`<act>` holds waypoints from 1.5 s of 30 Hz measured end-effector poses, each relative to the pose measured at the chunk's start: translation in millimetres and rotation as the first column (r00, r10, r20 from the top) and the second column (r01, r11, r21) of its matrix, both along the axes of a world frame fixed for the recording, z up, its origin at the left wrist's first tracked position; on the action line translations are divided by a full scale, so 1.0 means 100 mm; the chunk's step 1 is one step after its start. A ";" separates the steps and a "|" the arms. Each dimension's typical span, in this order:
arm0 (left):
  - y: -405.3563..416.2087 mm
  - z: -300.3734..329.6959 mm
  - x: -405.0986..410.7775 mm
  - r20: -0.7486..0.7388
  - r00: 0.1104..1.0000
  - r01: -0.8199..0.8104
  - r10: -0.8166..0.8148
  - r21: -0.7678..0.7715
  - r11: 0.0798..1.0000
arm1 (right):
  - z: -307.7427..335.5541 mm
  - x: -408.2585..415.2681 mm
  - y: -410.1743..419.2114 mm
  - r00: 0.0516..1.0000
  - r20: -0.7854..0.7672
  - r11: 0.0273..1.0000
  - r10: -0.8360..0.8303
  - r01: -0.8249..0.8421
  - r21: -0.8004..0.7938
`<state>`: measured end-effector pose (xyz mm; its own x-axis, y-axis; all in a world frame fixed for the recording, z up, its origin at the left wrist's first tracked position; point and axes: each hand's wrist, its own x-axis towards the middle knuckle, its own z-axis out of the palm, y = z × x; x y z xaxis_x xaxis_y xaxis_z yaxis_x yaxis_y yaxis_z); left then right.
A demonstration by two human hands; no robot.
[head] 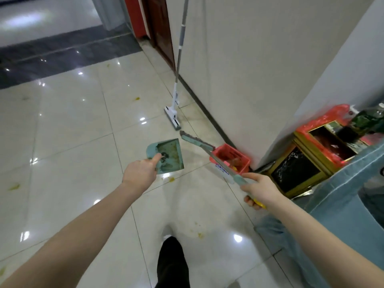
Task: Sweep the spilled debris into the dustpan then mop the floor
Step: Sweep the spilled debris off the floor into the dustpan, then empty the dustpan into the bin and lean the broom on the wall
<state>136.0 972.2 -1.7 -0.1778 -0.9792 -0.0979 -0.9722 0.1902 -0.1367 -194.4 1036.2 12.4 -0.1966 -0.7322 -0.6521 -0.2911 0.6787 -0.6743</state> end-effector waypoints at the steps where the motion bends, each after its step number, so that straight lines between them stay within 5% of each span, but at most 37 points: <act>1: -0.10 -0.04 0.11 -0.020 1.000 -0.005 0.005 0.004 1.000 | 0.00 0.13 -0.13 1.000 0.022 1.000 -0.005 0.005 0.000; 15: -1.91 -0.39 0.96 -0.197 0.980 0.004 0.024 0.138 0.990 | 0.28 1.51 -2.18 0.873 0.336 0.935 -0.354 0.317 0.161; 27: -3.51 -0.68 0.18 -0.277 0.957 -0.012 0.084 0.252 0.968 | 0.28 1.33 -4.08 0.859 0.457 0.968 -0.231 0.250 0.019; 35: -4.56 -0.75 -0.60 -0.292 0.949 -0.015 0.118 0.330 0.944 | 0.34 0.97 -5.24 0.922 0.387 0.993 0.004 0.041 -0.109; 45: -5.15 -1.10 -1.12 -0.398 0.913 0.057 0.088 0.337 0.940 | 0.35 0.71 -5.79 0.952 0.302 0.995 0.053 -0.026 -0.096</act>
<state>24.5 457.3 -111.8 -0.2574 -0.9035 -0.3426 -0.9320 0.1386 0.3348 -123.4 456.8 47.9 0.0306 -0.7935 -0.6078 -0.0887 0.6035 -0.7924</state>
